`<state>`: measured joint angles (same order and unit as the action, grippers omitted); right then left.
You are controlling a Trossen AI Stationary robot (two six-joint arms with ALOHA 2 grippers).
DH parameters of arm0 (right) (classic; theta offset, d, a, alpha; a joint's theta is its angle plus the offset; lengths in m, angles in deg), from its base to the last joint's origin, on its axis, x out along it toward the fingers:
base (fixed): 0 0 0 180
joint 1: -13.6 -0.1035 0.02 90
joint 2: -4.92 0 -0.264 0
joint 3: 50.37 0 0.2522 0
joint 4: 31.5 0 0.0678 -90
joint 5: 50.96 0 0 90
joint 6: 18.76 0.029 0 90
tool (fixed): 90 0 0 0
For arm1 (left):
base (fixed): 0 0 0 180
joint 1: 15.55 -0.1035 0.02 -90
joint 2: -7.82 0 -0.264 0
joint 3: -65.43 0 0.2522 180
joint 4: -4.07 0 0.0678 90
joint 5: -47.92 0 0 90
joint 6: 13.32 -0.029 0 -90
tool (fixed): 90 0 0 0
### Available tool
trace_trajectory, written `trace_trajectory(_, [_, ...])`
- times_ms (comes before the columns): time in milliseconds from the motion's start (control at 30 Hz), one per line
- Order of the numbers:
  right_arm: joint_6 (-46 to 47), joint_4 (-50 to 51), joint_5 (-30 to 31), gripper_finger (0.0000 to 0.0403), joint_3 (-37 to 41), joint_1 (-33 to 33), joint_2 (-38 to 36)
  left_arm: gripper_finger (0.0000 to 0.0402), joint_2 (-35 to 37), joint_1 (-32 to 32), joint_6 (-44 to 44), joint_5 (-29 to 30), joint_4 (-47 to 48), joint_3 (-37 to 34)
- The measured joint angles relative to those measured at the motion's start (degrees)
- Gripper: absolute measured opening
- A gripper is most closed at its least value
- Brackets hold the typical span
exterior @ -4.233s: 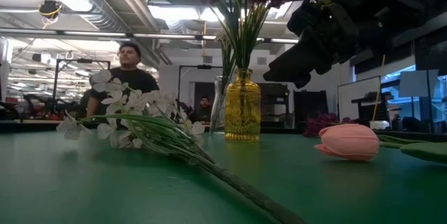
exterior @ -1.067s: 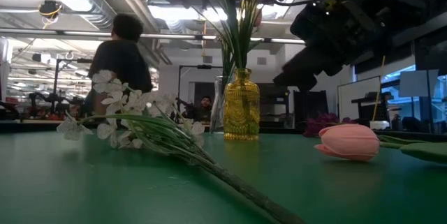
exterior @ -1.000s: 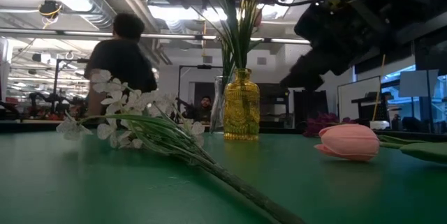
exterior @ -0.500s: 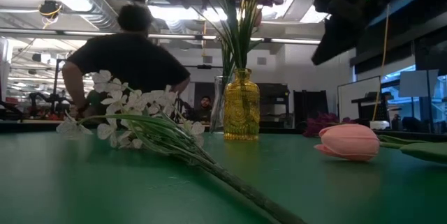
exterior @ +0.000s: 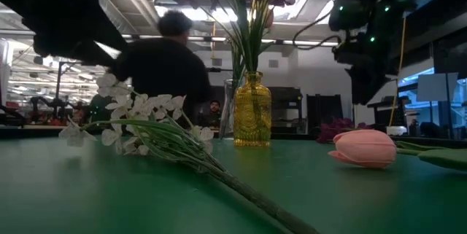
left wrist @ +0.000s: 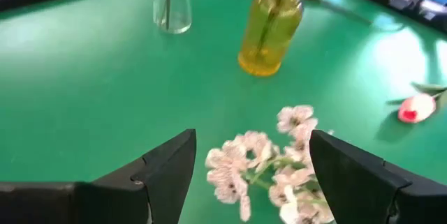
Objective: Sort flowers into vase by color
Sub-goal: Put the purple flowers into the yellow vase
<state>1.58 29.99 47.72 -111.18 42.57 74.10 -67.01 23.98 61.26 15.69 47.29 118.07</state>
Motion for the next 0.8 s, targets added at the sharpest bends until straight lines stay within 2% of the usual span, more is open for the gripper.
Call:
trace_trajectory(133, [1.0, 0.9, -0.4, 0.0179, 0.0, 0.0, 5.4, 0.0273, 0.0, 2.2, -0.1, 3.3, -3.6, 0.0])
trace_trajectory(333, [3.0, 1.4, -2.8, 0.0179, 3.4, -0.1, 12.0, 0.0273, 0.0, 4.0, -0.7, 3.7, -8.0, 0.0])
trace_trajectory(467, [3.0, -2.8, -3.5, 0.0179, 7.5, -0.1, 12.4, 0.0273, 0.0, 4.6, -2.7, 3.7, -9.7, 0.0])
trace_trajectory(600, [2.9, -9.1, -7.6, 0.0179, 10.8, 0.5, 12.1, 0.0273, 0.0, 4.3, -3.1, 3.8, -10.0, 0.0])
trace_trajectory(800, [2.3, -9.6, -8.2, 0.0179, 11.5, 0.8, 12.1, 0.0273, 0.0, 3.9, -3.2, 3.8, -11.2, 0.0])
